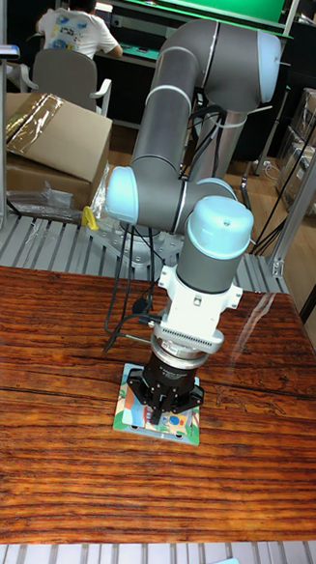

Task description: Assemble one piece of a puzzle

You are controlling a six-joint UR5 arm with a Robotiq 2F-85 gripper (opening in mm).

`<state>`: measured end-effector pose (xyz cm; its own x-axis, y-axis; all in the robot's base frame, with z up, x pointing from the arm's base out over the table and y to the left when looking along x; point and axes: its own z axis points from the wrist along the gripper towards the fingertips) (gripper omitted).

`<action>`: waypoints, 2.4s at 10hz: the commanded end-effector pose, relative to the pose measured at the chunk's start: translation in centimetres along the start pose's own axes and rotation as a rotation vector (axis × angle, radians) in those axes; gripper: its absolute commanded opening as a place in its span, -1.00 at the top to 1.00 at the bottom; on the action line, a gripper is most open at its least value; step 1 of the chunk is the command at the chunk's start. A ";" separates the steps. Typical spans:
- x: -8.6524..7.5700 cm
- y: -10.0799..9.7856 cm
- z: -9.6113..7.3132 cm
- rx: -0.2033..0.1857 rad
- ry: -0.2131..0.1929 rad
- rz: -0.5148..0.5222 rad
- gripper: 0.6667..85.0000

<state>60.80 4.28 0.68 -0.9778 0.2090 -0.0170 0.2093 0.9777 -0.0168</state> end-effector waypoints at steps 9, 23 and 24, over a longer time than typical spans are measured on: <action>0.7 -0.5 -0.4 0.020 0.026 -0.050 0.98; -0.1 0.4 0.6 0.001 -0.007 -0.045 0.98; -0.1 0.3 0.5 0.004 -0.006 -0.048 0.98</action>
<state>60.77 4.46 0.35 -0.9879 0.1541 -0.0180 0.1546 0.9875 -0.0299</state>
